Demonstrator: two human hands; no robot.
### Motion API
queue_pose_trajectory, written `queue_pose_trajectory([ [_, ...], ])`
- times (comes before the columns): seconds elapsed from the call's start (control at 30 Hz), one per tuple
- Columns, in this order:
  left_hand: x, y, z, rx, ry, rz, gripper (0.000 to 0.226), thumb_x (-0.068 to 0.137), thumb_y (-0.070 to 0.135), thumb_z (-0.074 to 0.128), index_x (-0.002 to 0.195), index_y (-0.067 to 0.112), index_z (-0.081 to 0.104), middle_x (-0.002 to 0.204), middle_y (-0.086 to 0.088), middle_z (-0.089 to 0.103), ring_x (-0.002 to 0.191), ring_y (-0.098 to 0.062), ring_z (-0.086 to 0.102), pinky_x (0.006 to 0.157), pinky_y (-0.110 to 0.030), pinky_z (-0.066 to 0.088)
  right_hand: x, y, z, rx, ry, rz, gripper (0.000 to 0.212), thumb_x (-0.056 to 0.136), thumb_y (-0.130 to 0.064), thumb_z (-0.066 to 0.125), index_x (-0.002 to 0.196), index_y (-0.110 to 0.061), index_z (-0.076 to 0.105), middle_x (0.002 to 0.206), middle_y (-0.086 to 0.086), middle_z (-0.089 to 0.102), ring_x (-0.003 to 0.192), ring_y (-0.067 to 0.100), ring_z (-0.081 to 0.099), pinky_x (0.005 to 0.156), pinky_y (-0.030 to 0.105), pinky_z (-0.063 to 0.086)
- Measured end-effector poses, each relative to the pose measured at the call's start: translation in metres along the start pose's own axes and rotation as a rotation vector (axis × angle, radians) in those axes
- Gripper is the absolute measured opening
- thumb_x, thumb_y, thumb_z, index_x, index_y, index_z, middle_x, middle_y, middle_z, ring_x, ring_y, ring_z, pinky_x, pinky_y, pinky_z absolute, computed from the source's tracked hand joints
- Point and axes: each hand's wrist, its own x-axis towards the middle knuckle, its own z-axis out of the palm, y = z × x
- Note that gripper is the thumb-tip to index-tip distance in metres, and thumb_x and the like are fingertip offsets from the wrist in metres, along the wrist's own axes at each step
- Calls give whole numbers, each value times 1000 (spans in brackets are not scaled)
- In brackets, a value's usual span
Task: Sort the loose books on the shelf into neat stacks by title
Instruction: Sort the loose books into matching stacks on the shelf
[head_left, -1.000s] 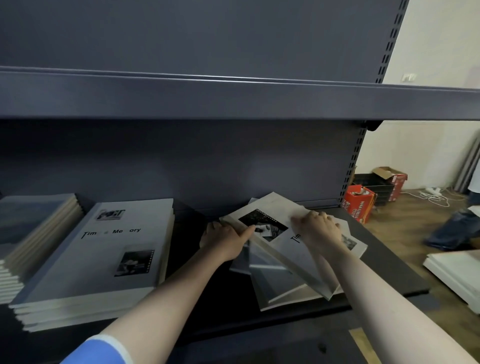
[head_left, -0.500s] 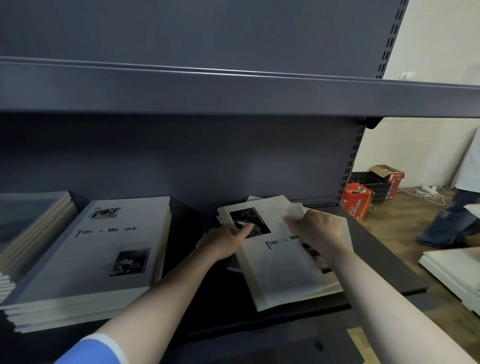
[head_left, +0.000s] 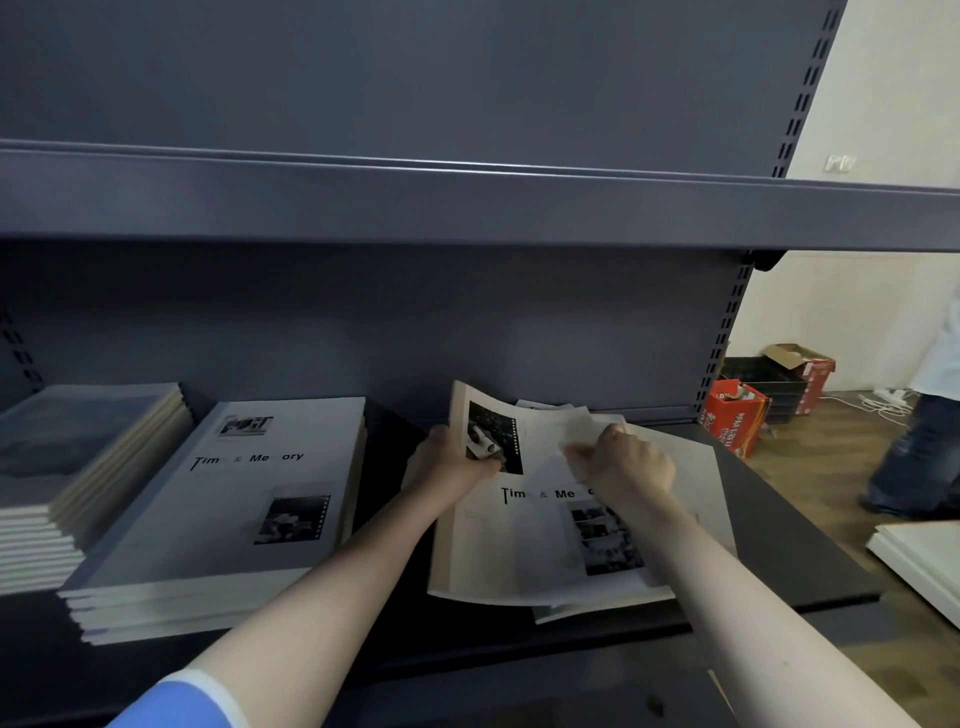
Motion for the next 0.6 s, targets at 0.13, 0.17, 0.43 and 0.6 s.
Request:
queue_pose_trajectory([
  [0.13, -7, -1, -6, -35, -106, 12, 88, 39, 60, 69, 114, 15, 57, 109, 2, 66, 100, -18, 63, 82, -29, 52, -2, 1, 0, 53, 13, 6, 44, 94, -44, 43, 118, -8, 51, 114, 10, 64, 108, 29, 60, 71, 28, 37],
  [0.17, -7, -4, -6, -53, -120, 23, 89, 35, 60, 67, 112, 16, 59, 107, 2, 67, 99, -17, 63, 82, -30, 53, -2, 1, 1, 69, 13, 7, 42, 93, -42, 44, 116, -8, 52, 113, 10, 64, 107, 29, 60, 71, 28, 37],
  [0.43, -20, -5, -17, -225, -22, 79, 41, 83, 18, 66, 119, 8, 50, 113, -7, 59, 104, -23, 58, 87, -34, 48, -7, -4, -1, 211, 2, -18, 36, 91, -34, 43, 111, -7, 56, 109, 13, 64, 104, 32, 59, 72, 31, 40],
  [0.6, -23, -11, -28, -187, 120, 103, 36, 90, 19, 59, 120, 3, 48, 108, -9, 55, 106, -27, 56, 79, -29, 42, -13, -15, -2, 304, -8, -90, 38, 91, -36, 44, 113, -7, 54, 110, 14, 64, 103, 32, 59, 71, 31, 39],
])
